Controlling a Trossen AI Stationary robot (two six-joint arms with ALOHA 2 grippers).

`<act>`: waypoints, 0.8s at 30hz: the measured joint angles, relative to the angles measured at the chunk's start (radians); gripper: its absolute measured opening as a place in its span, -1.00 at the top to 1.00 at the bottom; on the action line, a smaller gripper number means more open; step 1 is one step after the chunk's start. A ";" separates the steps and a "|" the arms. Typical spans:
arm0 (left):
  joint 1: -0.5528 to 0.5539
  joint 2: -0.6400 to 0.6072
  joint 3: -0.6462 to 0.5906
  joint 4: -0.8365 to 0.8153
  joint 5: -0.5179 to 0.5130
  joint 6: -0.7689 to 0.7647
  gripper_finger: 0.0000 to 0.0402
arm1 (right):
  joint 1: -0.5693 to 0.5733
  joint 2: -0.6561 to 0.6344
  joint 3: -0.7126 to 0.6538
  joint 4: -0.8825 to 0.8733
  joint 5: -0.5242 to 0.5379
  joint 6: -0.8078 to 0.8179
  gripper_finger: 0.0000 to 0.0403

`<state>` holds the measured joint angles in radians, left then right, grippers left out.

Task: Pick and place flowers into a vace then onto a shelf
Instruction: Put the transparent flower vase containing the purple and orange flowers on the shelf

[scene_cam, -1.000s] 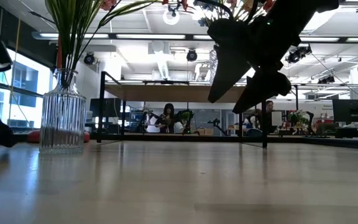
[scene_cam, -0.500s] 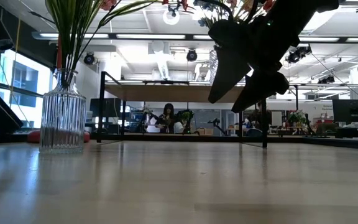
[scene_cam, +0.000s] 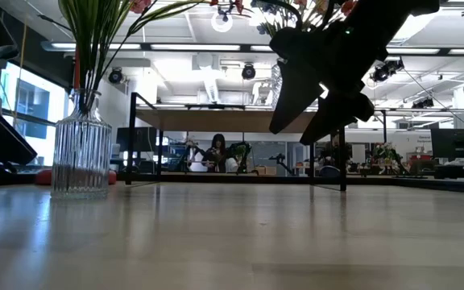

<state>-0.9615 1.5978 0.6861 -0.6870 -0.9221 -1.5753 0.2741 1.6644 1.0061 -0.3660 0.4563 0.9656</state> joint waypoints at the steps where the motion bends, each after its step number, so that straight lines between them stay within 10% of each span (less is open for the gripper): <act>1: 0.000 0.000 0.000 0.002 0.002 0.000 -0.67 | 0.000 0.000 0.000 0.000 -0.001 0.001 -0.66; 18: -0.001 0.000 0.000 0.041 0.094 -0.001 -0.71 | 0.001 0.000 0.000 0.004 -0.043 0.032 -0.66; 24: -0.001 0.000 0.000 0.066 -0.022 -0.003 -0.78 | 0.001 0.000 0.000 0.008 -0.018 0.033 -0.66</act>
<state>-0.9623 1.5982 0.6865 -0.6207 -0.9442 -1.5786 0.2752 1.6646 1.0061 -0.3585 0.4381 0.9985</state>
